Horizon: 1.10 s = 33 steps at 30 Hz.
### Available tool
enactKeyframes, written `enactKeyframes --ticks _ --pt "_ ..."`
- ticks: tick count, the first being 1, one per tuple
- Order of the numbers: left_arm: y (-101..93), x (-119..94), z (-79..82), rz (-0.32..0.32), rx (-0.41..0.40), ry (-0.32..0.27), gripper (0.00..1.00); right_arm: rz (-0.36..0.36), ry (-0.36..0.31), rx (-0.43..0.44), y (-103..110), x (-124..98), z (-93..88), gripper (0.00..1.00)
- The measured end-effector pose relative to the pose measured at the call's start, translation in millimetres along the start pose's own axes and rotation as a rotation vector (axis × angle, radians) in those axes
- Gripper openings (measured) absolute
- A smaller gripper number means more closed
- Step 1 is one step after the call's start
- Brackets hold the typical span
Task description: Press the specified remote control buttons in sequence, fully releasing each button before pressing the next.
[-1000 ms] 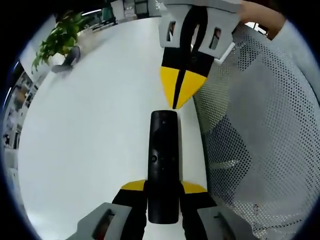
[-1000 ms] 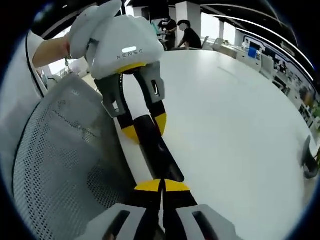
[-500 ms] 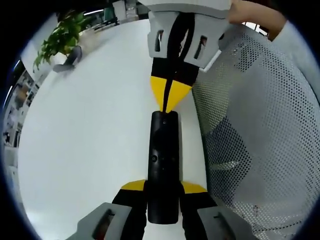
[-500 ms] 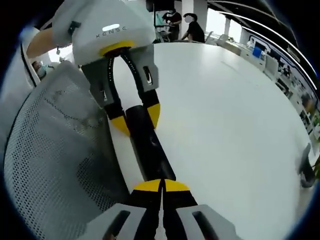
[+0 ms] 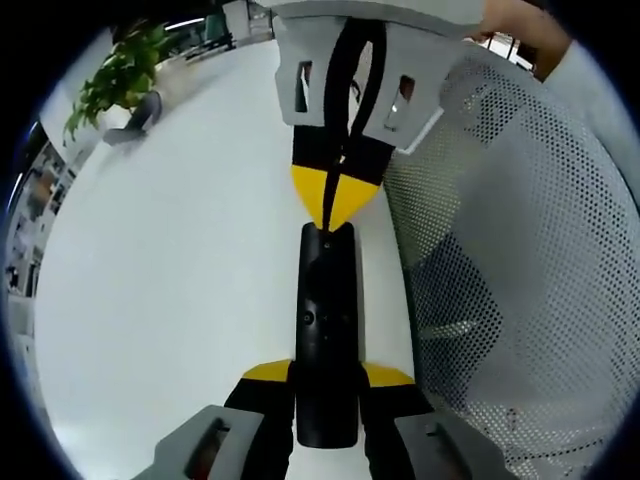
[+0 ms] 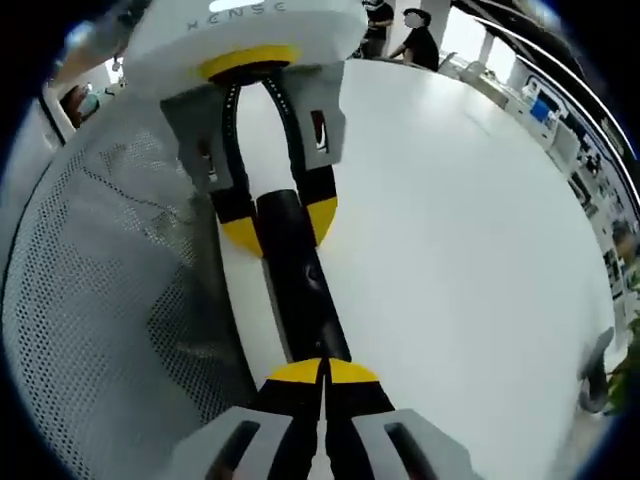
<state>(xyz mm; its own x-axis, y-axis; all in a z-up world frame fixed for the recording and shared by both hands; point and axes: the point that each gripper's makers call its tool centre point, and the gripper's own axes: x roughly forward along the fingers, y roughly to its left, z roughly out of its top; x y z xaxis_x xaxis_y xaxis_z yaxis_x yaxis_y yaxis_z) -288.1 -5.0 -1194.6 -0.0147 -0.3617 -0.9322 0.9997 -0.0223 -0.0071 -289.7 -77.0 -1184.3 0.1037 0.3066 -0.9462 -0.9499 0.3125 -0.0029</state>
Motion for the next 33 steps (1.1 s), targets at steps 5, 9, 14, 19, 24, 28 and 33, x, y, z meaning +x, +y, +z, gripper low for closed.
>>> enactKeyframes --ticks 5,9,14,19,24,28,33 --pt "0.0 0 0.1 -0.001 0.000 -0.003 0.24 -0.017 0.084 0.115 -3 3 1.7 0.00" --pt "0.2 0 -0.1 -0.001 -0.007 -0.013 0.24 0.009 0.024 0.248 -3 1 0.5 0.00" --pt "0.1 0 -0.2 0.000 -0.006 -0.012 0.24 0.019 -0.156 0.249 -3 -2 2.0 0.00" --pt "0.2 0 0.1 0.000 -0.005 -0.006 0.24 0.012 -0.272 0.276 -2 -4 0.1 0.00" --pt "0.4 1 0.6 -0.007 -0.003 0.016 0.24 0.001 -0.320 0.224 2 -5 12.9 0.00" --pt "-0.3 0 0.1 0.002 -0.003 0.019 0.24 -0.015 -0.265 0.139 1 -1 10.2 0.00" --pt "0.3 0 -1.1 -0.001 -0.015 -0.013 0.24 -0.019 -0.230 -0.018 4 1 10.9 0.00"
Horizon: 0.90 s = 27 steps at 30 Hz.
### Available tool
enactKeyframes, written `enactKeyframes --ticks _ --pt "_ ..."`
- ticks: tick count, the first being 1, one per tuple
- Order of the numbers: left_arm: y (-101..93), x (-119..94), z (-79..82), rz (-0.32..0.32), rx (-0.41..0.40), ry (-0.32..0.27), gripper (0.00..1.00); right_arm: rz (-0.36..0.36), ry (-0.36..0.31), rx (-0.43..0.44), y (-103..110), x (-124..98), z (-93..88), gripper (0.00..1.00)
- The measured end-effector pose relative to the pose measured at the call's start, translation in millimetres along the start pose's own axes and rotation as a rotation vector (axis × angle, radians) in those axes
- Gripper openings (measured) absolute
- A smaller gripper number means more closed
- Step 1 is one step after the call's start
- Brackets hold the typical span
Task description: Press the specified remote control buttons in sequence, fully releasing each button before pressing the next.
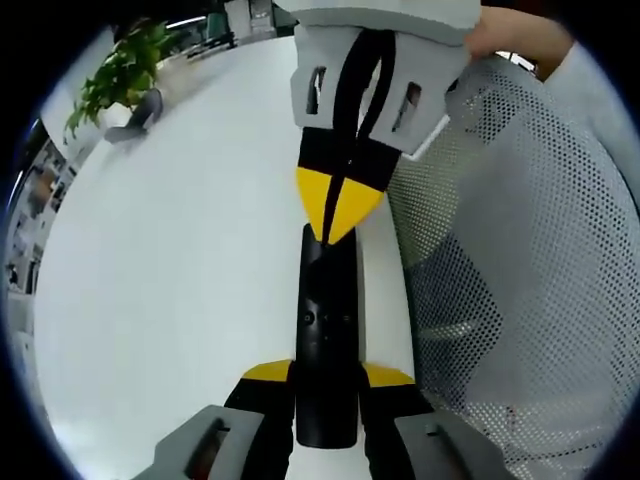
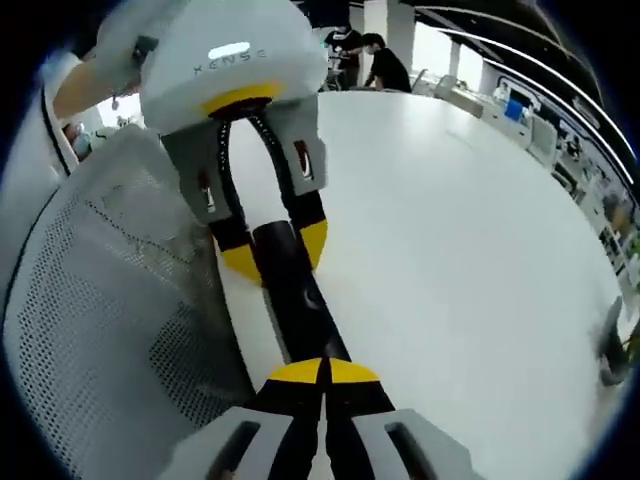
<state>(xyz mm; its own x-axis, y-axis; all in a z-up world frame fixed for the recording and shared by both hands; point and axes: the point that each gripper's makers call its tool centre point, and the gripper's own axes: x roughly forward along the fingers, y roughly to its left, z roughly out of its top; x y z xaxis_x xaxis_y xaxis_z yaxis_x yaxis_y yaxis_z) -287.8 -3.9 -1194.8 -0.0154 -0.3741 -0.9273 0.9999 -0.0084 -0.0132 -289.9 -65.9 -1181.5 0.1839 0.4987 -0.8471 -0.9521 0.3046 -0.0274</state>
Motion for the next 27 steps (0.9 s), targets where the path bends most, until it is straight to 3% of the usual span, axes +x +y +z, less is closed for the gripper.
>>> enactKeyframes --ticks 4,11,17,23,27 --pt "-0.3 0 0.4 -0.002 -0.003 -0.018 0.24 0.008 0.036 -0.110 0 1 -0.4 0.00" --pt "0.3 0 0.7 -0.009 -0.007 -0.038 0.24 -0.003 0.057 -0.070 -2 3 1.4 0.00" --pt "0.6 0 1.1 -0.013 -0.010 -0.045 0.24 -0.051 -0.034 0.047 -4 2 1.2 0.00" --pt "0.4 1 1.2 -0.005 -0.006 -0.041 0.24 -0.034 -0.031 0.036 -4 2 3.0 0.00" --pt "-0.3 1 1.8 0.006 -0.004 -0.027 0.24 0.025 -0.061 0.004 5 4 11.6 0.00"
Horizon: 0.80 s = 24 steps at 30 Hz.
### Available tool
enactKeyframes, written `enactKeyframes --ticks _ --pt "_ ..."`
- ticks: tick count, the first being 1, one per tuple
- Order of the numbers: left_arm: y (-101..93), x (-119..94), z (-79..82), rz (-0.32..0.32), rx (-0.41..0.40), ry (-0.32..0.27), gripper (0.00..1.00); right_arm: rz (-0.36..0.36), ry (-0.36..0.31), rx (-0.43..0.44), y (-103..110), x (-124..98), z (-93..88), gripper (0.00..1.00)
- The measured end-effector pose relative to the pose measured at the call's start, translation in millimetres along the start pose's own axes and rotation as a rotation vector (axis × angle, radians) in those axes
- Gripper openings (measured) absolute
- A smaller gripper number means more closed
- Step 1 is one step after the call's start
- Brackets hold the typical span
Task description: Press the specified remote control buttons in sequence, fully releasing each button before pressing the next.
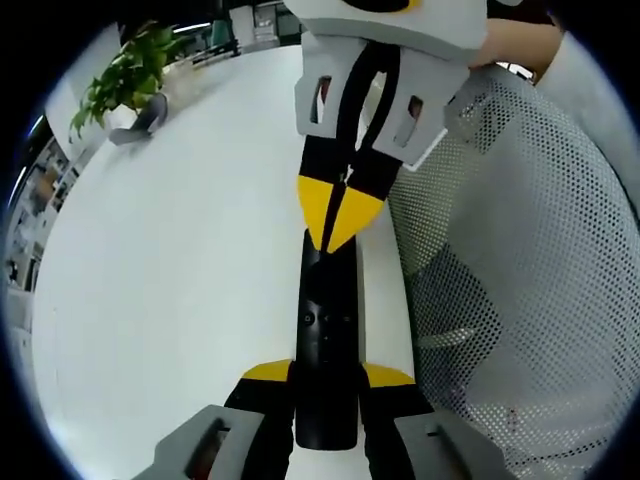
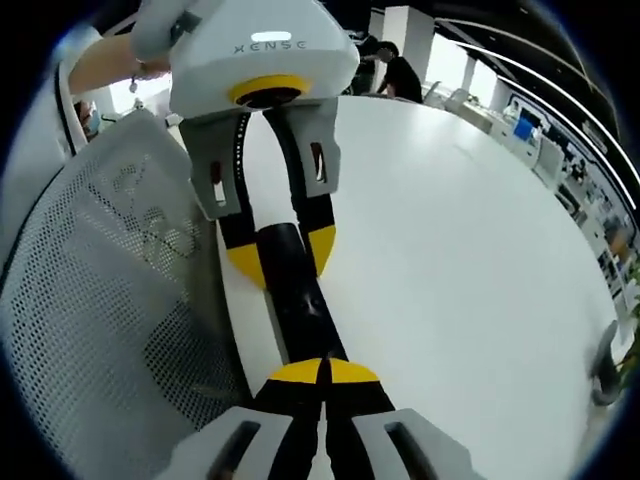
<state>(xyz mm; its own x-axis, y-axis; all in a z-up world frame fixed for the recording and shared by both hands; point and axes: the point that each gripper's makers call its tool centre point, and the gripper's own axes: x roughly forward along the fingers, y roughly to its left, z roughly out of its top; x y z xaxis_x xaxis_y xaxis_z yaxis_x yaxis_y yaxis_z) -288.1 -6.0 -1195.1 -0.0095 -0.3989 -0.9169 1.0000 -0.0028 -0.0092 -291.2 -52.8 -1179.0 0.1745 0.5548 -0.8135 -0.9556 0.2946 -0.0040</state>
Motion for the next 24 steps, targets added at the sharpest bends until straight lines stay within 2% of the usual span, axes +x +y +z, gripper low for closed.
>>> enactKeyframes --ticks 2,4,5,13,19,24 --pt "0.1 -0.2 -0.3 0.002 0.002 0.005 0.24 0.003 0.011 -0.027 0.4 1.6 1.5 0.00" --pt "0.1 -0.3 -0.5 0.002 0.002 0.006 0.24 -0.005 0.058 -0.078 -3.1 2.9 -2.6 0.00" --pt "0.1 -0.4 -0.6 0.002 0.002 0.006 0.24 0.009 0.042 -0.081 -1.5 3.2 1.0 0.00" --pt "0.2 -0.5 -0.6 0.004 -0.004 -0.005 0.24 0.075 0.144 -0.193 -1.2 4.3 -0.6 0.00" --pt "0.4 -0.5 -0.6 0.006 -0.007 -0.005 0.24 0.113 0.229 -0.244 -1.2 7.5 0.0 0.00" --pt "0.6 -0.5 -0.6 0.008 -0.013 -0.015 0.24 0.099 0.243 -0.237 -1.1 7.0 -1.3 0.00"
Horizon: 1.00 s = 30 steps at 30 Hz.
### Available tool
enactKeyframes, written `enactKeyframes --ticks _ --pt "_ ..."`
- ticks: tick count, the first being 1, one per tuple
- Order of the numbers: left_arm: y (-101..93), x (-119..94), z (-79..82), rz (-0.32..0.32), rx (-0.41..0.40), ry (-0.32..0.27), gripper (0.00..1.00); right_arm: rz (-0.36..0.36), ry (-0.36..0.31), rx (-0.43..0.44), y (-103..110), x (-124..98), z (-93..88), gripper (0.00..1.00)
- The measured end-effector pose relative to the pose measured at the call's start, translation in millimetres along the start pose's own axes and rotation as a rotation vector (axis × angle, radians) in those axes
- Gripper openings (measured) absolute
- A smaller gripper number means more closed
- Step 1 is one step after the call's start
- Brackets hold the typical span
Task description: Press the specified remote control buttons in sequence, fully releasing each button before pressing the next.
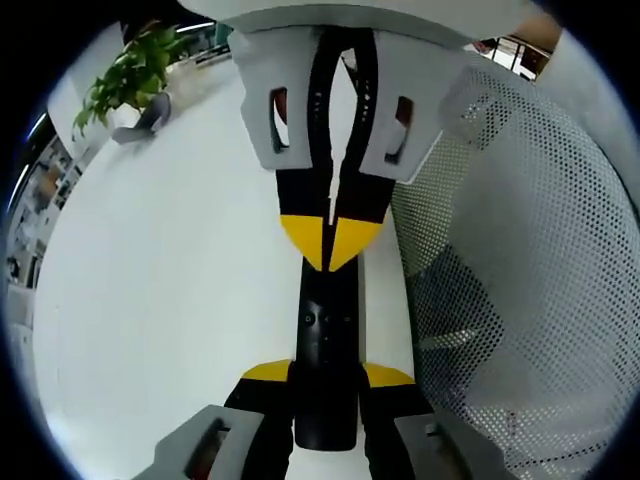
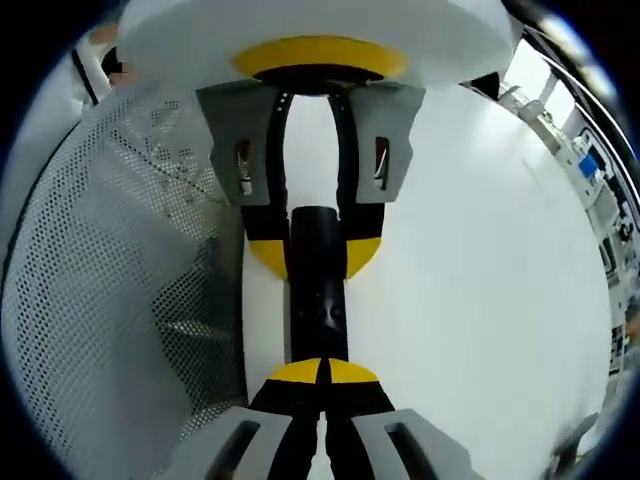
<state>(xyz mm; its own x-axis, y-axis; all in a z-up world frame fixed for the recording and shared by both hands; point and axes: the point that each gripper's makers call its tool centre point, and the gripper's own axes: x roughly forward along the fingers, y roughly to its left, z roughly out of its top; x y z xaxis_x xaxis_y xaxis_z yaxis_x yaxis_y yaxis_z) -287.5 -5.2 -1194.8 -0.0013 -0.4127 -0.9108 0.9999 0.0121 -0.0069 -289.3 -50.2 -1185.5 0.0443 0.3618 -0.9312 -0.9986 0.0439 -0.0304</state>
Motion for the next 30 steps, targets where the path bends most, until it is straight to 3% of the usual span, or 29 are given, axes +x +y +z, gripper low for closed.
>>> enactKeyframes --ticks 6,10,17,23,30 --pt "0.2 -0.1 0.3 0.000 0.000 -0.007 0.24 -0.067 -0.039 0.011 0.6 -0.9 -1.3 0.00" --pt "-0.2 0.0 0.4 0.002 -0.001 0.000 0.24 -0.118 -0.109 -0.016 0.6 -2.0 -0.6 0.00" --pt "-0.3 -0.7 -0.2 0.006 -0.011 -0.027 0.24 -0.042 -0.277 0.175 1.0 -5.1 0.4 0.01" --pt "-1.6 -1.0 0.1 0.025 -0.028 -0.068 0.24 -0.066 -0.286 0.119 0.4 -5.1 2.8 0.06" --pt "-1.0 -1.8 -0.9 0.023 -0.040 -0.136 0.24 -0.036 -0.279 0.110 1.2 -2.6 4.7 0.07"
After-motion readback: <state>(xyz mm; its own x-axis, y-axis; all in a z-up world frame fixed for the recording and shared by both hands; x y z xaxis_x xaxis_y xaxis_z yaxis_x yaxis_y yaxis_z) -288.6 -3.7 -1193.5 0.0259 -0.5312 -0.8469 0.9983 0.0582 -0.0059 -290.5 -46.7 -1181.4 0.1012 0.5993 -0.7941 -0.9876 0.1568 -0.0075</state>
